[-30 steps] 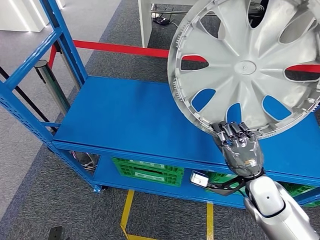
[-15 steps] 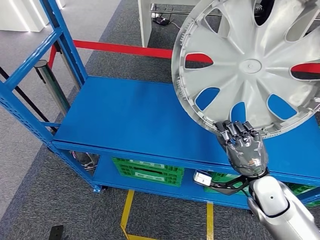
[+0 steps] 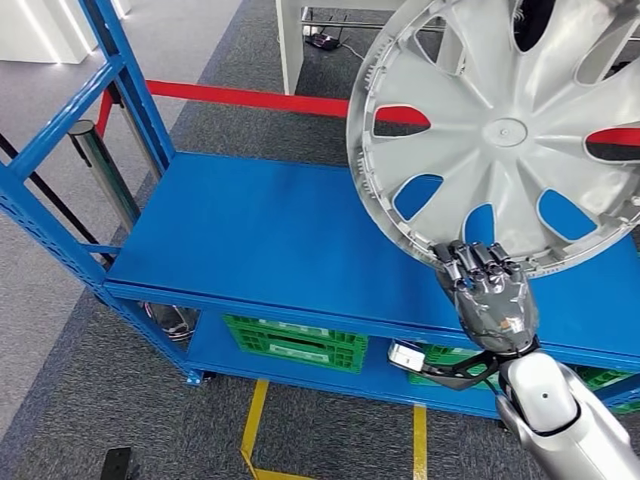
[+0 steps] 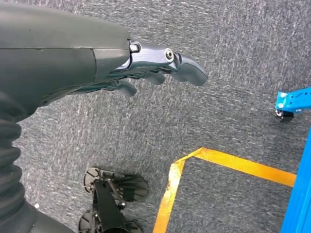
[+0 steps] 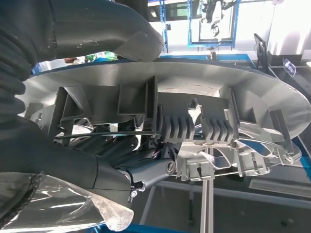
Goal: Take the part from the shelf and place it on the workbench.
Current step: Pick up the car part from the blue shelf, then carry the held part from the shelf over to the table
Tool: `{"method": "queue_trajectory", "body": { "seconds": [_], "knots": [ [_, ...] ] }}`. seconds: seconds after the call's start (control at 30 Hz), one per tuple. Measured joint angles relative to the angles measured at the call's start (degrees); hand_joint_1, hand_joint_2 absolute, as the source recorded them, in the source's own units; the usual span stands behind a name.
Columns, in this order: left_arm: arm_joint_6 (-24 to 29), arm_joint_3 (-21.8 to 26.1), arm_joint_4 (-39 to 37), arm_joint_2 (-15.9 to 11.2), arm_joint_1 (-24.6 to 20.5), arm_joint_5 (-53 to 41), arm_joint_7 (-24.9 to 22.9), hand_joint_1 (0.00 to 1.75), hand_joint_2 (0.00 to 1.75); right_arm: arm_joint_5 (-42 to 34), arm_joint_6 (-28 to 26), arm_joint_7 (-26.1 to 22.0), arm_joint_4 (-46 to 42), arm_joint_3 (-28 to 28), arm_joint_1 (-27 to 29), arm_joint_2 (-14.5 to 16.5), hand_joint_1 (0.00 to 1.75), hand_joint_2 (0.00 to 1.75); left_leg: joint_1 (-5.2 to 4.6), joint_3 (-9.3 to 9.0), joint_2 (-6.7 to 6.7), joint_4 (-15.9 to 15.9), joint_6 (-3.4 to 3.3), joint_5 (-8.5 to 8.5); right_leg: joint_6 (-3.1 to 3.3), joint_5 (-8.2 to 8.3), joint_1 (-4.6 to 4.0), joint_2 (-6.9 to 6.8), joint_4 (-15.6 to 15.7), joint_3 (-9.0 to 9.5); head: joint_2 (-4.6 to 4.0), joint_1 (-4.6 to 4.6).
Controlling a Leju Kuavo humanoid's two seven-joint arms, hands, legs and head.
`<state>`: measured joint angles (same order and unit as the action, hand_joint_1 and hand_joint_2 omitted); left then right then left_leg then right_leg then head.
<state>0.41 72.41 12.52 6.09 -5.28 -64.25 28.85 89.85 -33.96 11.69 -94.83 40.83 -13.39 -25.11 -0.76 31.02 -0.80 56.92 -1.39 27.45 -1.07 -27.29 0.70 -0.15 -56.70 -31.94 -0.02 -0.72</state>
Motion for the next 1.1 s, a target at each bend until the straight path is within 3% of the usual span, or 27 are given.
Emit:
{"method": "queue_trajectory", "body": {
  "seconds": [0.17, 0.23, 0.3, 0.33, 0.4, 0.43, 0.47, 0.5, 0.57, 0.63, 0.7, 0.77, 0.8, 0.87, 0.93, 0.97, 1.0, 1.03, 1.1],
  "knots": [
    [0.1, -0.1, 0.0, 0.0, 0.0, 0.1, -0.6, 0.0, 1.75, 0.0, 0.1, 1.0, 0.0, 0.1, 0.0, 0.0, 1.75, 1.75, -0.17, 0.27, 0.02, 0.5, -0.44, 0.14, -0.39, 0.23, 0.15, -0.01, 0.0, -0.04, 0.0, -0.02],
    [0.1, -0.1, 0.0, 0.0, 0.0, 0.2, -0.9, 0.0, 1.75, 0.0, 0.1, 1.5, -0.1, 0.3, -0.1, 0.0, 1.75, 1.75, -0.12, 0.22, -0.01, 0.2, -0.97, -0.29, -0.84, 0.42, 0.2, 0.01, 0.2, 0.0, 0.0, -0.02],
    [0.0, -0.1, 0.0, 0.1, -0.1, 0.3, -1.0, 0.0, 1.75, 0.0, 0.2, 1.9, -0.2, 0.4, -0.1, -0.1, 1.75, 1.75, 0.12, 0.11, -0.17, -0.8, -1.66, -1.15, -1.22, -0.88, 0.2, 0.05, -0.9, -0.72, 0.0, 0.03],
    [0.0, -0.1, 0.0, 0.1, -0.2, 0.4, -1.1, 0.0, 1.75, 0.0, 0.2, 2.0, -0.3, 0.5, -0.2, -0.2, 1.75, 1.75, 0.26, 0.17, -0.25, -1.2, -1.92, -1.51, -1.33, -2.53, 0.2, 0.07, -3.1, -1.75, 0.0, 0.09],
    [0.0, -0.1, 0.0, 0.2, -0.2, 0.5, -1.1, 0.0, 1.75, 0.0, 0.2, 2.0, -0.3, 0.6, -0.2, -0.5, 1.75, 1.75, 0.25, 0.62, -0.31, -1.2, -2.13, -1.78, -1.58, -6.61, 0.24, 0.09, -10.7, -4.92, 0.0, 0.15],
    [0.0, -0.1, 0.0, 0.3, -0.2, 0.5, -1.1, 0.0, 1.75, 0.0, 0.2, 2.0, -0.3, 0.7, -0.1, -0.6, 1.75, 1.75, 0.24, 0.87, -0.32, -1.0, -2.13, -1.83, -1.74, -7.89, 0.29, 0.08, -14.3, -6.34, 0.0, 0.15],
    [-0.1, -0.1, 0.0, 0.3, -0.1, 0.6, -1.1, 0.0, 1.75, 0.0, 0.3, 2.1, -0.3, 0.9, 0.0, -0.8, 1.75, 1.75, 0.26, 1.09, -0.32, -0.8, -2.12, -1.87, -1.89, -8.14, 0.36, 0.08, -16.2, -6.99, 0.0, 0.14],
    [-0.2, -0.1, 0.0, 0.3, -0.1, 0.6, -1.1, 0.0, 1.75, 0.0, 0.3, 2.1, -0.3, 1.0, 0.1, -0.9, 1.75, 1.75, 0.31, 1.32, -0.32, -0.5, -2.06, -1.88, -2.04, -7.21, 0.48, 0.06, -15.8, -6.58, 0.0, 0.14],
    [-0.3, -0.1, 0.0, 0.4, -0.1, 0.7, -1.2, 0.0, 1.75, 0.0, 0.3, 2.4, -0.3, 1.0, 0.0, -1.0, 1.75, 1.75, 0.5, 1.81, -0.29, 0.3, -1.7, -1.72, -2.39, -3.72, 0.8, -0.1, -9.2, -2.94, 0.0, 0.14],
    [-0.4, -0.1, 0.0, 0.4, -0.2, 0.8, -1.2, 0.0, 1.75, 0.0, 0.4, 2.7, -0.3, 1.2, -0.2, -1.0, 1.75, 1.75, 0.44, 2.56, -0.19, 1.3, -0.95, -1.59, -2.42, -2.02, 0.79, -0.16, -3.1, 0.52, 0.0, 0.27],
    [-0.4, -0.1, 0.0, 0.3, -0.1, 0.8, -1.2, 0.0, 1.75, 0.0, 0.4, 3.0, -0.3, 1.5, -0.2, -1.0, 1.75, 1.75, 0.27, 3.2, -0.1, 2.0, -0.26, -1.85, -1.89, -2.17, 0.59, 0.02, -2.0, 1.07, 0.0, 0.32],
    [-0.5, -0.1, 0.0, 0.3, -0.1, 0.9, -1.2, 0.0, 1.75, 0.0, 0.6, 3.4, -0.3, 1.8, -0.2, -1.0, 1.75, 1.75, 0.36, 3.69, -0.02, 2.4, 0.33, -1.77, -0.96, -1.82, 0.7, 0.09, -2.1, 0.38, 0.0, 0.28],
    [-0.6, -0.1, 0.0, 0.3, 0.0, 0.9, -1.3, 0.0, 1.75, 0.0, 0.7, 3.7, -0.3, 2.1, -0.2, -1.0, 1.75, 1.75, 0.45, 4.13, 0.07, 3.2, 0.7, -0.79, -0.38, -1.5, 0.75, 0.09, -2.1, -0.02, 0.0, 0.22],
    [-0.7, -0.1, 0.0, 0.4, 0.0, 1.0, -1.4, 0.0, 1.75, 0.0, 1.1, 4.3, -0.3, 2.4, -0.3, -1.0, 1.75, 1.75, 0.65, 5.87, 0.24, 7.9, 1.4, 3.34, 0.57, -0.77, 0.82, 0.05, -2.1, -0.97, 0.0, 0.1],
    [-0.9, -0.1, 0.0, 0.4, 0.0, 1.0, -1.5, 0.0, 1.75, 0.0, 1.5, 5.0, -0.3, 2.8, -0.3, -1.0, 1.75, 1.75, 0.75, 7.91, 0.27, 15.2, 1.72, 7.64, 0.98, -0.02, 0.71, 0.05, -2.1, -1.99, 0.0, 0.06],
    [-1.0, -0.1, 0.0, 0.4, 0.0, 1.1, -1.5, 0.0, 1.75, 0.0, 1.8, 5.2, -0.3, 3.1, -0.2, -1.0, 1.75, 1.75, 0.77, 8.19, 0.28, 17.5, 1.71, 8.51, 1.03, 0.38, 0.62, 0.06, -2.1, -2.52, 0.0, 0.06],
    [-1.0, -0.1, 0.0, 0.4, 0.0, 1.1, -1.6, 0.0, 1.75, 0.0, 2.0, 5.4, -0.2, 3.3, -0.1, -1.0, 1.75, 1.75, 0.77, 7.58, 0.3, 17.8, 1.58, 8.24, 1.04, 0.78, 0.53, 0.08, -2.1, -3.06, 0.0, 0.07],
    [-1.1, -0.1, 0.0, 0.4, 0.0, 1.1, -1.6, 0.0, 1.75, 0.0, 2.2, 5.5, -0.2, 3.5, 0.0, -1.0, 1.75, 1.75, 0.74, 5.89, 0.35, 15.8, 1.31, 6.97, 1.01, 1.19, 0.42, 0.14, -2.2, -3.56, 0.0, 0.06],
    [-1.1, -0.1, 0.0, 0.4, -0.1, 1.1, -1.7, 0.0, 1.75, 0.0, 2.4, 5.5, -0.2, 3.9, 0.2, -1.0, 1.75, 1.75, 0.51, 0.67, 0.71, 7.7, 0.3, 4.17, 0.83, 1.95, 0.26, 0.23, -2.2, -4.32, 0.0, 0.08]
  ]
}}
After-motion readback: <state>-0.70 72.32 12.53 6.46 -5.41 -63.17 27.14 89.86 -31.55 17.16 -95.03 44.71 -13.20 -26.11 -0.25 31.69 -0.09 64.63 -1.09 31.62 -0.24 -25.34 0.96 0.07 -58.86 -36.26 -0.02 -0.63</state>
